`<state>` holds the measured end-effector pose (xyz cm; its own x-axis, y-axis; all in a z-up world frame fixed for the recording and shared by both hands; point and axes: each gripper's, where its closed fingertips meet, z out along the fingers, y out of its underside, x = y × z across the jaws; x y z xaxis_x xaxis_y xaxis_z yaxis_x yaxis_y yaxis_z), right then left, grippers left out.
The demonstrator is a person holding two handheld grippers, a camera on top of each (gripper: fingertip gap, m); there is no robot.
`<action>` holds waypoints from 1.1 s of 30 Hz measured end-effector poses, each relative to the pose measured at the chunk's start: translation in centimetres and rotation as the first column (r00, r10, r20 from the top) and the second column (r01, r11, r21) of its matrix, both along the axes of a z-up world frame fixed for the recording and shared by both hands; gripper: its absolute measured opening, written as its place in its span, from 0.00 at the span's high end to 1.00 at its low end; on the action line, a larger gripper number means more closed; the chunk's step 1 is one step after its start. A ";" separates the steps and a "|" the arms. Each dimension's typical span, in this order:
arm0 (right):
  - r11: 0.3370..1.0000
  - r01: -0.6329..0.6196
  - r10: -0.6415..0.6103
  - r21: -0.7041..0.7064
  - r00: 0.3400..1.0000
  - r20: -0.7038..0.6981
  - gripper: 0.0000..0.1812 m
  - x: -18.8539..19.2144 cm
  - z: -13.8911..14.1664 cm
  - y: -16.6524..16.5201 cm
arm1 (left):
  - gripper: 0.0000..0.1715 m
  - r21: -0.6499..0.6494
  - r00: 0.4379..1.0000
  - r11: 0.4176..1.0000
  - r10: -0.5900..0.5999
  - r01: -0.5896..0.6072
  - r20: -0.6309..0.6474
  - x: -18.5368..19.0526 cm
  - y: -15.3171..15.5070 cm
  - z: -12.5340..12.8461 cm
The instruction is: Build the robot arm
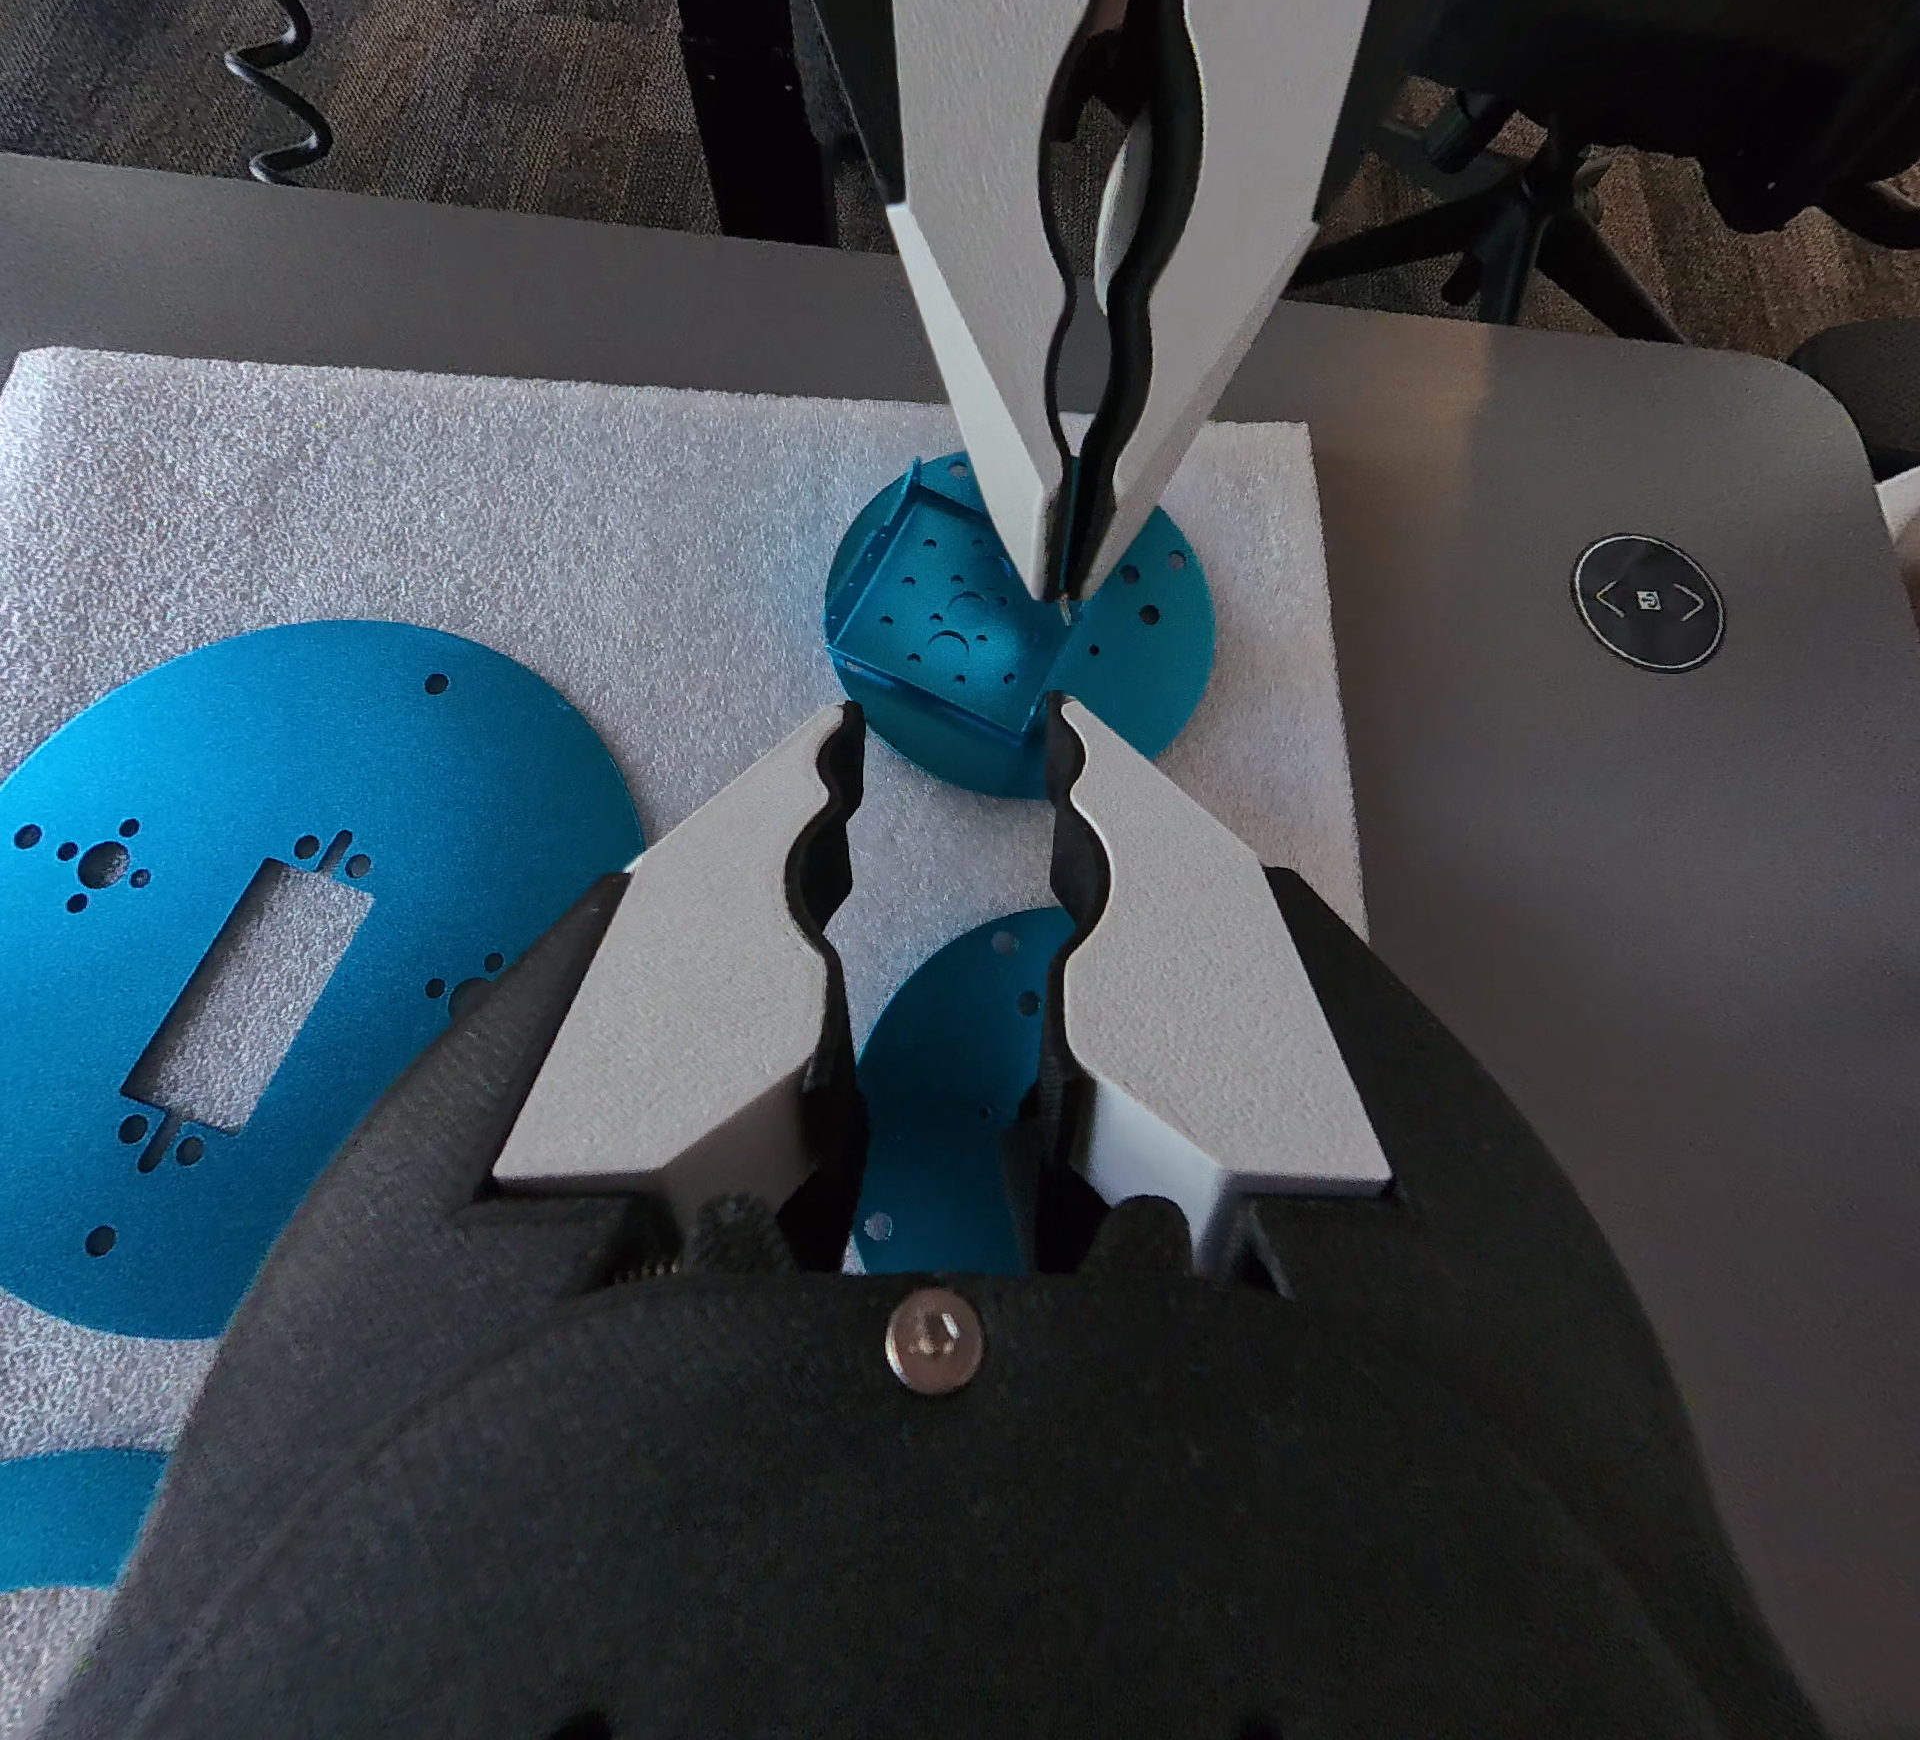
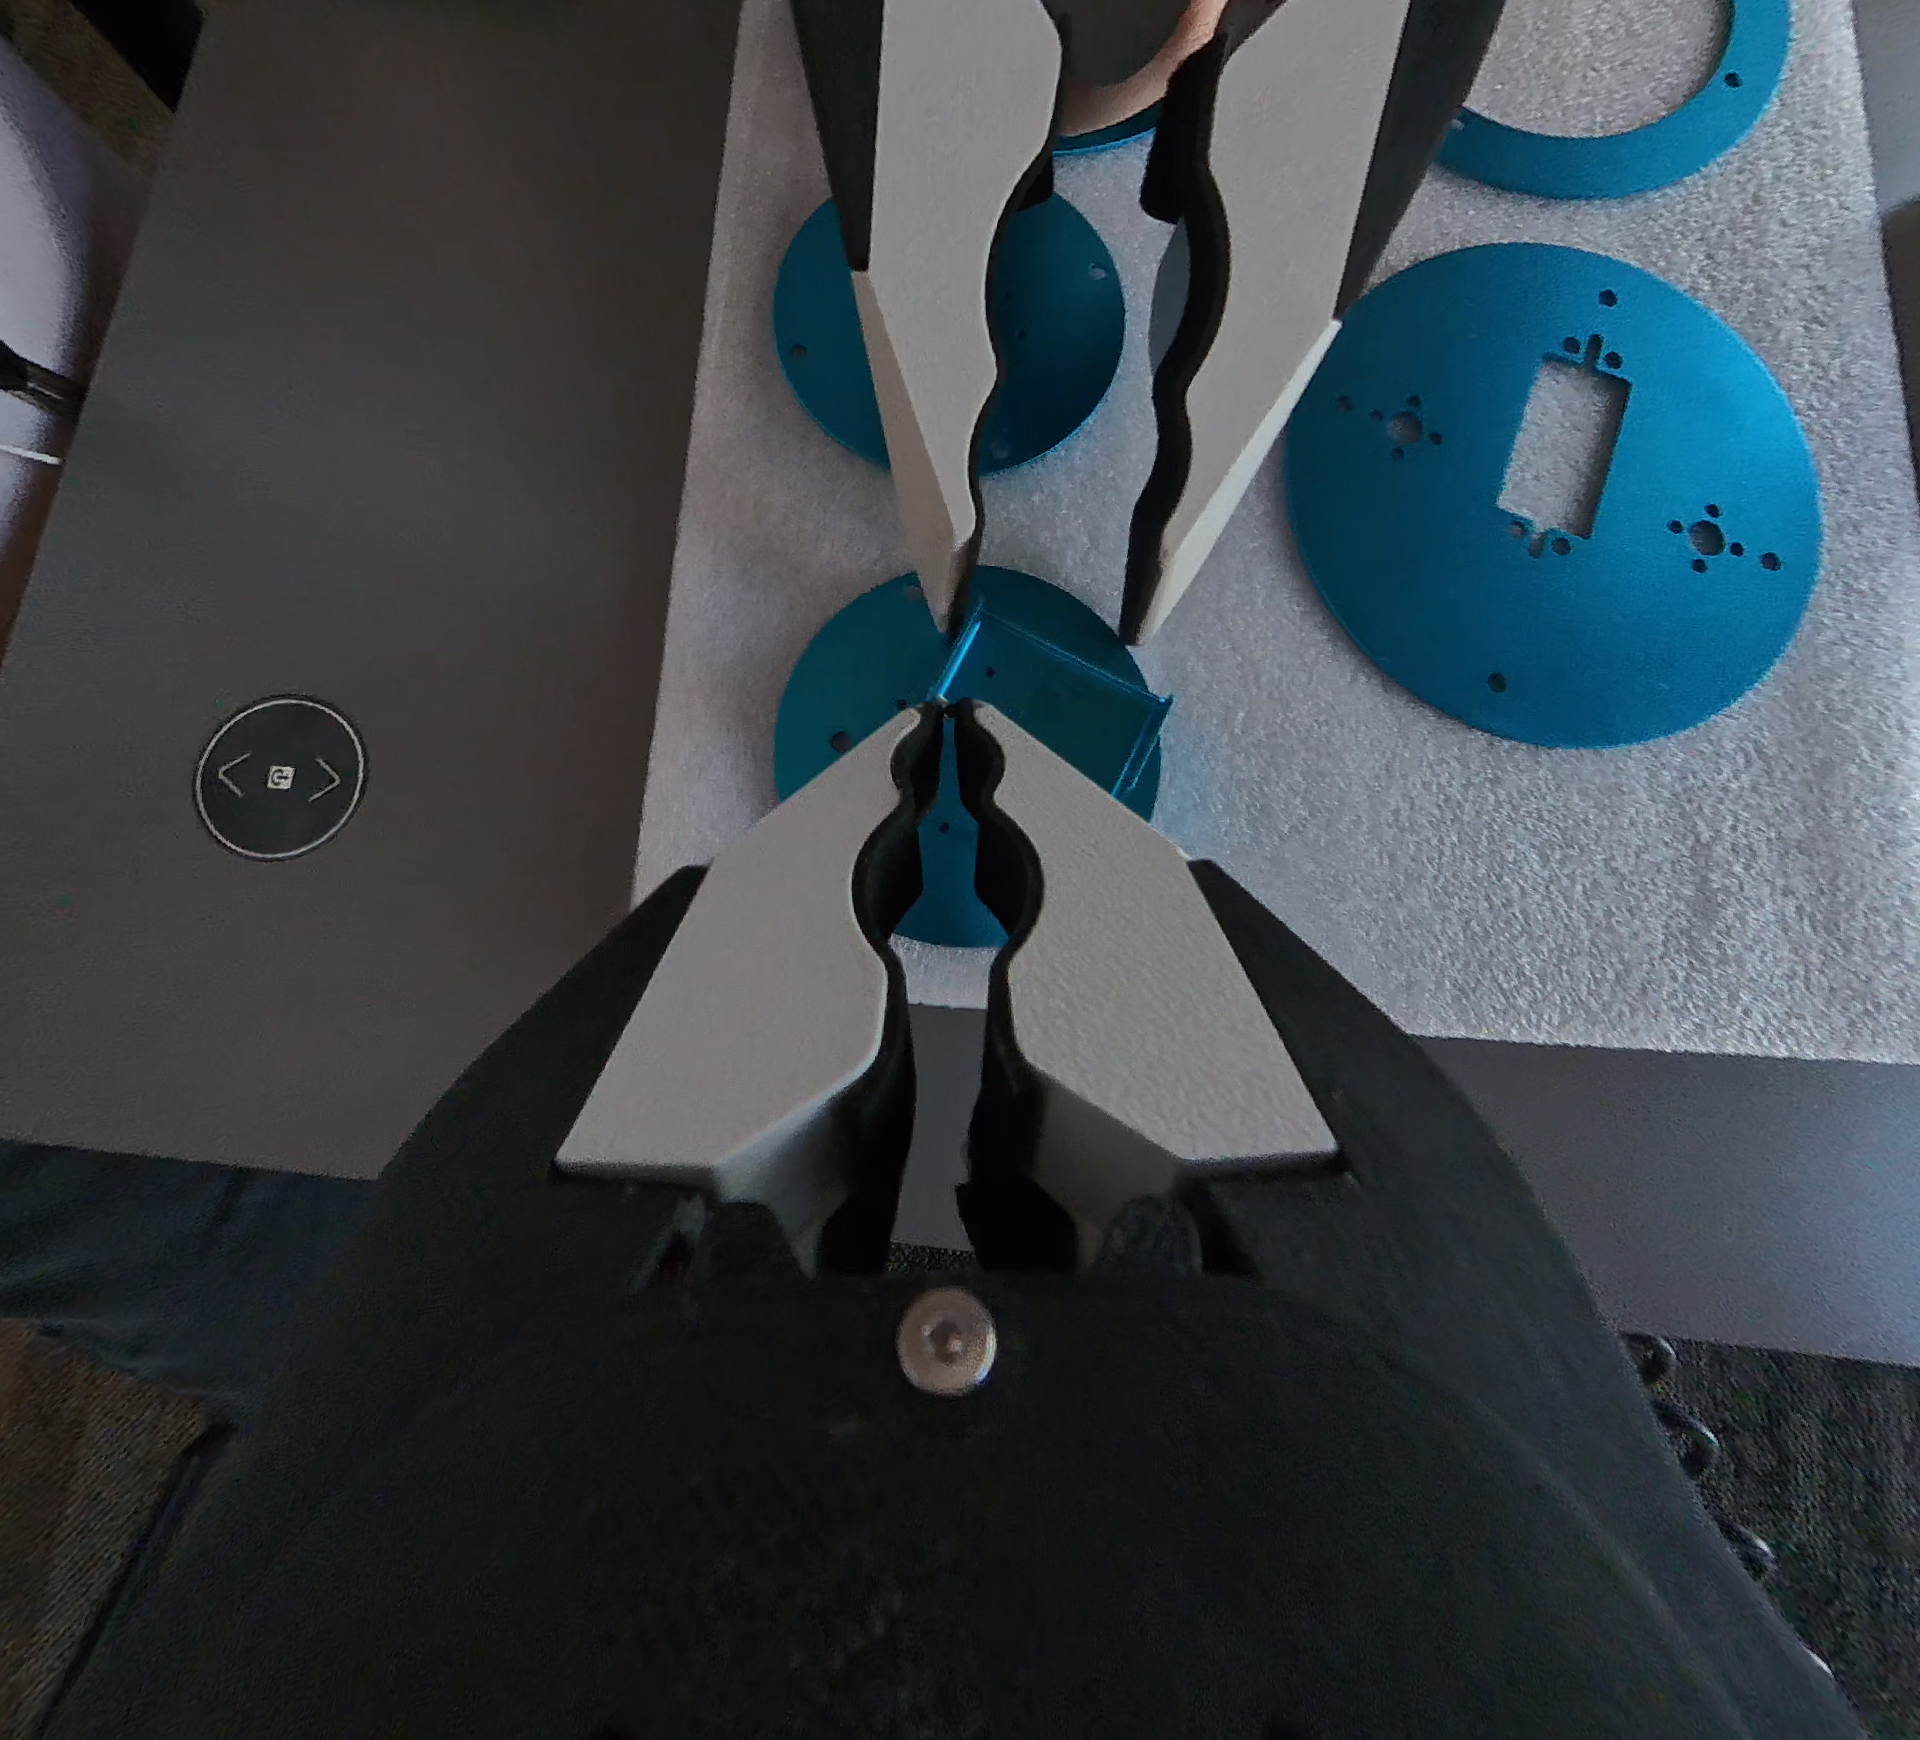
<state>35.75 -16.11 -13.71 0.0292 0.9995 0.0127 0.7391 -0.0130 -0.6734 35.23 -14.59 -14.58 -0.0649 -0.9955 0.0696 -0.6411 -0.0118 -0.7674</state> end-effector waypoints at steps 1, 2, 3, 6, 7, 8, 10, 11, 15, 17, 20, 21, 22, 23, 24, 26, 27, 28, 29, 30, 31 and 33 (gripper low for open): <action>1.000 -0.007 0.007 -0.003 1.000 0.003 0.99 -0.1 -0.1 -0.1 | 0.81 -0.003 1.000 1.000 0.000 0.000 0.001 0.0 0.0 0.0; 1.000 -0.010 0.010 0.003 1.000 0.006 0.99 -0.1 -0.2 -0.2 | 0.81 -0.006 1.000 1.000 0.001 -0.001 0.003 0.0 0.0 0.0; 1.000 -0.014 0.014 0.004 1.000 0.007 0.99 -0.2 -0.2 -0.2 | 0.81 -0.008 1.000 1.000 0.001 -0.001 0.004 -0.1 0.0 0.0; 1.000 -0.006 0.006 0.020 1.000 0.003 0.99 -0.4 0.0 0.0 | 0.80 -0.014 1.000 1.000 0.004 -0.004 0.005 -0.1 0.0 0.1; 0.999 0.004 -0.004 0.037 1.000 0.004 0.99 -0.3 0.1 0.4 | 0.80 -0.017 1.000 1.000 0.001 -0.001 0.004 -0.1 0.0 0.0; 0.999 0.008 -0.008 0.037 1.000 0.003 1.00 -0.3 0.1 0.5 | 0.80 -0.016 1.000 1.000 0.001 -0.001 0.001 -0.1 0.0 0.0; 1.000 0.011 -0.011 0.024 1.000 0.000 1.00 -0.4 0.2 0.6 | 0.80 -0.010 1.000 1.000 0.000 0.000 -0.002 -0.2 -0.1 -0.1; 0.999 0.015 -0.015 0.032 1.000 0.002 1.00 -0.4 0.1 0.7 | 0.81 -0.005 1.000 1.000 0.001 -0.001 -0.003 -0.2 -0.1 -0.1; 0.999 0.018 -0.019 0.038 1.000 0.022 1.00 -0.5 -0.3 0.9 | 0.82 0.004 1.000 1.000 0.025 -0.025 0.000 -0.2 0.2 0.0; 0.999 0.018 -0.019 0.043 1.000 0.016 1.00 -0.7 -0.3 0.9 | 0.82 -0.004 1.000 1.000 0.027 -0.027 -0.001 -0.2 0.3 -0.1; 0.999 0.020 -0.021 0.044 1.000 0.010 1.00 -1.0 -0.4 0.9 | 0.83 -0.006 0.999 0.999 0.041 -0.041 -0.002 -0.2 0.5 -0.1; 0.998 0.023 -0.024 0.053 1.000 0.015 1.00 -0.9 -0.5 1.0 | 0.83 -0.006 0.999 0.999 0.047 -0.047 -0.008 -0.2 0.6 -0.2; 0.998 0.022 -0.024 0.060 0.999 0.024 1.00 -0.9 -0.6 1.1 | 0.83 -0.010 0.999 0.999 0.053 -0.053 -0.011 -0.3 0.7 -0.3; 0.997 0.027 -0.029 0.074 0.999 0.031 1.00 -0.7 -0.6 1.2 | 0.83 -0.021 0.999 0.998 0.053 -0.054 -0.009 -0.3 0.7 -0.2; 0.995 0.034 -0.037 0.098 0.999 0.030 1.00 -0.6 -0.6 1.5 | 0.83 -0.030 0.999 0.998 0.053 -0.054 -0.007 -0.3 0.7 -0.2; 0.993 0.028 -0.031 0.114 0.999 0.020 1.00 -0.6 -0.3 1.4 | 0.82 -0.036 0.998 0.998 0.060 -0.060 -0.002 -0.4 0.8 -0.1; 0.991 0.022 -0.024 0.129 1.000 0.015 1.00 -0.7 -0.2 1.4 | 0.82 -0.040 0.998 0.997 0.062 -0.062 0.000 -0.4 0.8 -0.1; 0.989 0.009 -0.010 0.150 1.000 0.008 1.00 -0.8 0.0 1.3 | 0.81 -0.047 0.998 0.997 0.063 -0.063 0.006 -0.4 0.8 0.1; 0.985 -0.002 0.001 0.171 1.000 0.009 1.00 -0.9 0.1 1.2 | 0.81 -0.057 0.998 0.996 0.062 -0.061 0.017 -0.4 0.6 0.3; 0.981 -0.014 0.011 0.195 1.000 0.016 1.00 -0.9 0.0 1.2 | 0.81 -0.071 0.998 0.996 0.058 -0.056 0.029 -0.3 0.4 0.6; 0.974 -0.026 0.021 0.227 0.999 0.025 1.00 -0.8 0.0 1.3 | 0.81 -0.080 0.998 0.995 0.055 -0.052 0.043 -0.3 0.3 0.9; 0.954 -0.041 0.032 0.297 0.999 0.036 1.00 -0.8 -0.1 1.5 | 0.82 -0.101 0.996 0.993 0.062 -0.055 0.071 -0.4 0.2 1.5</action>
<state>34.97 -14.58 -13.79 -0.0120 0.9507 0.3097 0.7555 0.2116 -0.6201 34.85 -14.42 -13.06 -0.0151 -0.9862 0.1649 -0.5786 -0.1259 -0.8058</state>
